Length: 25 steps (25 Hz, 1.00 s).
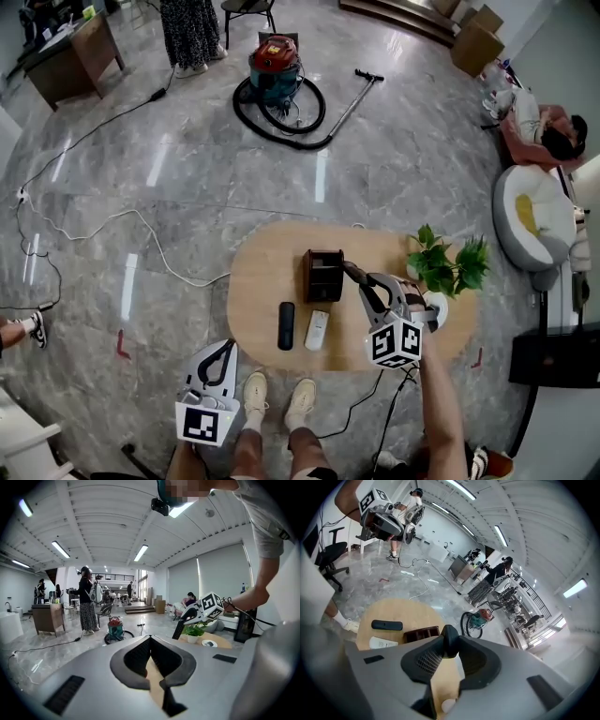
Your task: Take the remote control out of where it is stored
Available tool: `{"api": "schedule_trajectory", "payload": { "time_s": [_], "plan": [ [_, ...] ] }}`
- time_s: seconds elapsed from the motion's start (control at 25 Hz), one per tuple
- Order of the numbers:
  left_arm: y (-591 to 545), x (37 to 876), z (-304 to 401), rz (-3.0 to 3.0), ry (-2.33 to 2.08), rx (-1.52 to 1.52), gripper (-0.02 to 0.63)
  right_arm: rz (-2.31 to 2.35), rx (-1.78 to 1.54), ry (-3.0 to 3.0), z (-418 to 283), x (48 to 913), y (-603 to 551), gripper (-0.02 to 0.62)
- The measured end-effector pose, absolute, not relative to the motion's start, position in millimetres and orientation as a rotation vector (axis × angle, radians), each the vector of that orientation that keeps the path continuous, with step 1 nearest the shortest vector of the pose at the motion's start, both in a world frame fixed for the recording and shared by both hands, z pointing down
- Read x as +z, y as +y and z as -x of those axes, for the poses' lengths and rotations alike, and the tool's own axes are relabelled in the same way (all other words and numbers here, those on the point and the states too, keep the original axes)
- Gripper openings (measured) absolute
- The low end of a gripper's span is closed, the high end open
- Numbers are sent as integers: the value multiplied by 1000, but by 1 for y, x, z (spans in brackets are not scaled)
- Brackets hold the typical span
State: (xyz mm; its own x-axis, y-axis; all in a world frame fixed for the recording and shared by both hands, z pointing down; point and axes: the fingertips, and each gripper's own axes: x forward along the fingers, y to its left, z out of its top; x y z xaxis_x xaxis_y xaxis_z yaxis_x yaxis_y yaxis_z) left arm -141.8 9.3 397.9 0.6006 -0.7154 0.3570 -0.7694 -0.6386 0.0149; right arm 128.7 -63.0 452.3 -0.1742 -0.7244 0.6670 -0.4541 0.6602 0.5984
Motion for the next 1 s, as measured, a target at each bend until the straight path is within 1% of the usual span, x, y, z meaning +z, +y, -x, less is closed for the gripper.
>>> {"api": "schedule_trajectory", "payload": {
  "time_s": [0.4,1.0],
  "plan": [
    [25,402,130,-2673,-1192,485,5,-984,-279,-1759,-159,455,-27,106],
    [41,426,88,-2693,-1111,514,5,-984,-193,-1743,-193,503,21,106]
  ]
}}
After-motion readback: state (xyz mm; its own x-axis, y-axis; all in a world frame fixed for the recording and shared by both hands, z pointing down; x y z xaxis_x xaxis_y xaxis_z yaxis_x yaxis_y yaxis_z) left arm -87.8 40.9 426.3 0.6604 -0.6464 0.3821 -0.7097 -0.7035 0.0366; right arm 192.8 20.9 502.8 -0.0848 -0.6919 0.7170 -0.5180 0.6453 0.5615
